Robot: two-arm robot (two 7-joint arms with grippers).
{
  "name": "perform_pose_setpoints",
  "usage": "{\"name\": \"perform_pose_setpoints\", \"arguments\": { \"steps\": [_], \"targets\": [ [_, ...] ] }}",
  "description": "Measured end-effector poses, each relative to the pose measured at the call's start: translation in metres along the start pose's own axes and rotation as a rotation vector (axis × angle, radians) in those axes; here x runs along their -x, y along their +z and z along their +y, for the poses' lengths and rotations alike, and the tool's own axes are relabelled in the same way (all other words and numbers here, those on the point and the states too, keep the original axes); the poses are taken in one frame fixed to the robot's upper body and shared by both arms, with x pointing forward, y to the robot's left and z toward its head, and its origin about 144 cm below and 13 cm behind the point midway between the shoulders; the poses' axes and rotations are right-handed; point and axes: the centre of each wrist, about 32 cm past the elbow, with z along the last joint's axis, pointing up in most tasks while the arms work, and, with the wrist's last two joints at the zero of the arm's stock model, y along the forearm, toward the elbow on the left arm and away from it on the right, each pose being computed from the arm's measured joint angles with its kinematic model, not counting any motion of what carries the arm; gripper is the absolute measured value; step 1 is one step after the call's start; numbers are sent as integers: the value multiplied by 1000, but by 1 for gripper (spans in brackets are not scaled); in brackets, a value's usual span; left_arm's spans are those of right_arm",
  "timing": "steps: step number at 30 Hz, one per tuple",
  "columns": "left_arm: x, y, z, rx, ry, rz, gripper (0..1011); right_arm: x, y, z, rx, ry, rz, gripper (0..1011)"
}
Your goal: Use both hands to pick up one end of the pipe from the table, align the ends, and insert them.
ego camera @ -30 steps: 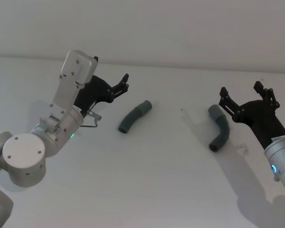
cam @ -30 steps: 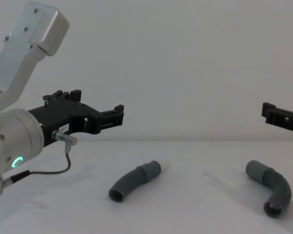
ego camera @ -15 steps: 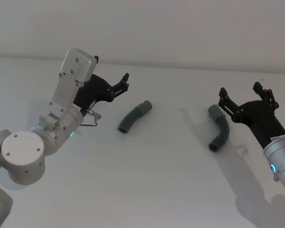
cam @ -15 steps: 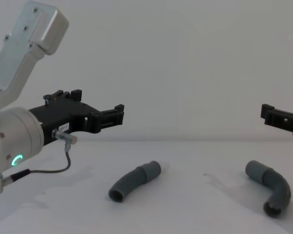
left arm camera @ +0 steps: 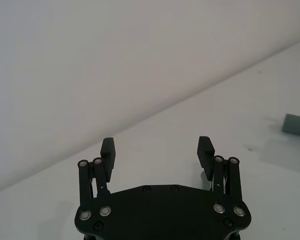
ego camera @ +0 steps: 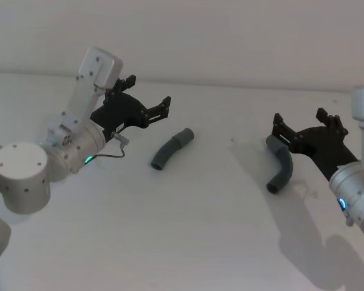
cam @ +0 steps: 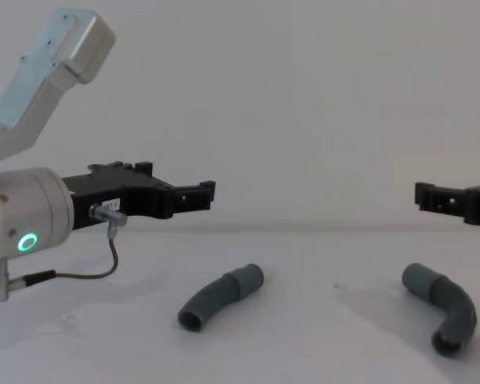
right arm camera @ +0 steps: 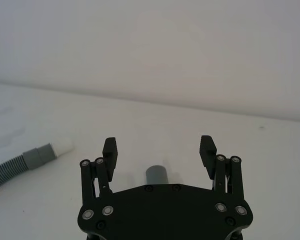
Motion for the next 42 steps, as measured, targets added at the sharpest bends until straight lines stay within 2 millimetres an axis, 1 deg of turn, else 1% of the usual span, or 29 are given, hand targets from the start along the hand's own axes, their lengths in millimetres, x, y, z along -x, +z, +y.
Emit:
{"name": "perform_pose_setpoints", "arguments": {
  "steps": [6,9,14,20,29,42],
  "targets": [
    [-8,8,-6,-50,-70,26,1002,6,12,5,68,0,-17,1002],
    [-12,15,-11,-86,-113,42,1002,10,19,9,109,5,-36,1002],
    [-15,23,-14,-143,-156,64,1001,14,26,12,160,12,-62,1002],
    [-14,28,-15,-200,-180,82,1002,14,29,14,193,12,-71,1002],
    [-10,28,-12,-271,-189,93,1002,10,30,15,217,0,-63,1002],
    [-3,19,-12,-352,-222,86,1002,5,24,19,267,5,-27,1002]
  ]
}}
